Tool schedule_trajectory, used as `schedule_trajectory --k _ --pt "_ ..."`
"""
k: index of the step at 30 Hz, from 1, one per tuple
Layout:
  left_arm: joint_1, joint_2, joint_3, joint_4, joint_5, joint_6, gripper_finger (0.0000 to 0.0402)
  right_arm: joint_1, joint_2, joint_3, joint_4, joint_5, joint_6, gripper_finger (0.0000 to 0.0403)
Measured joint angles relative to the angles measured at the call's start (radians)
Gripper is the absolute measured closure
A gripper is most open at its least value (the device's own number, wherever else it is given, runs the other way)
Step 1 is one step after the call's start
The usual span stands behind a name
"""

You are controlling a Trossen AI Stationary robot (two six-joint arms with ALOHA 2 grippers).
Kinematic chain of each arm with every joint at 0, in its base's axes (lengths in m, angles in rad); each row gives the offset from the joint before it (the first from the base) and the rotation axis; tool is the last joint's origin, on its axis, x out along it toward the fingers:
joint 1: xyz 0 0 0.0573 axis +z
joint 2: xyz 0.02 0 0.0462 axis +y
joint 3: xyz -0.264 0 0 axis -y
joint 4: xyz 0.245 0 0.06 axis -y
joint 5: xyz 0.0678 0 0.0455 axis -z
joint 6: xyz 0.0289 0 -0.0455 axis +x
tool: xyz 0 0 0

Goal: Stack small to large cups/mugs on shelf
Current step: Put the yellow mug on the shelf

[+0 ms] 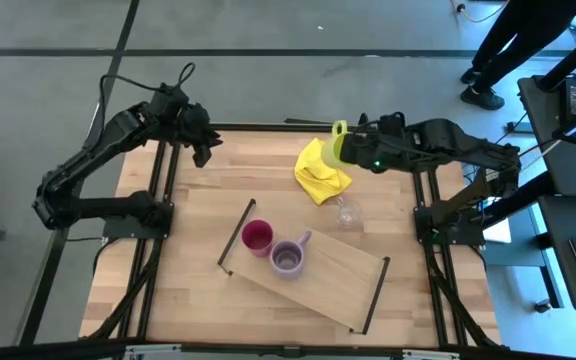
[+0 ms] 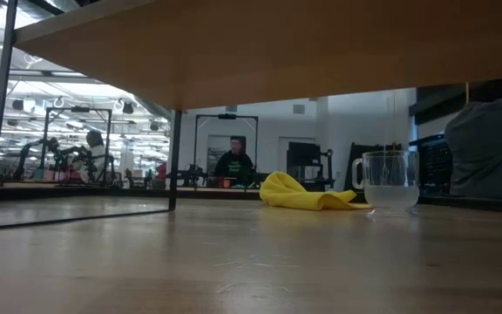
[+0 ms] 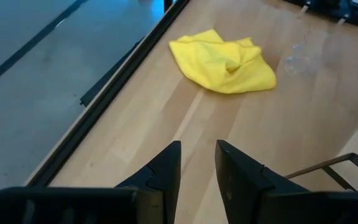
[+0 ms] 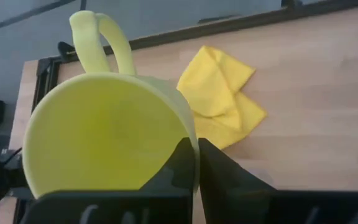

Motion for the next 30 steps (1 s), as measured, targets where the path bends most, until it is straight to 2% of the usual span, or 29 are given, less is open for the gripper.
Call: schedule_trajectory --k 6,18,26,30 --pt "0.009 0.0 0.0 0.0 0.002 0.0 0.0308 0.09 0.024 -0.001 0.003 -0.069 0.087 0.0395" --pt "0.009 0.002 0.0 0.008 0.002 -0.001 0.0308 0.26 0.023 -0.001 0.002 -0.038 0.297 0.0395" --pt "0.009 0.002 0.0 0.008 0.002 -0.005 0.0308 0.339 0.023 -0.002 0.002 -0.178 0.394 0.0395" --pt "0.009 0.002 0.0 0.008 0.002 -0.005 0.0308 0.399 0.023 -0.002 0.002 -0.207 0.475 0.0395"
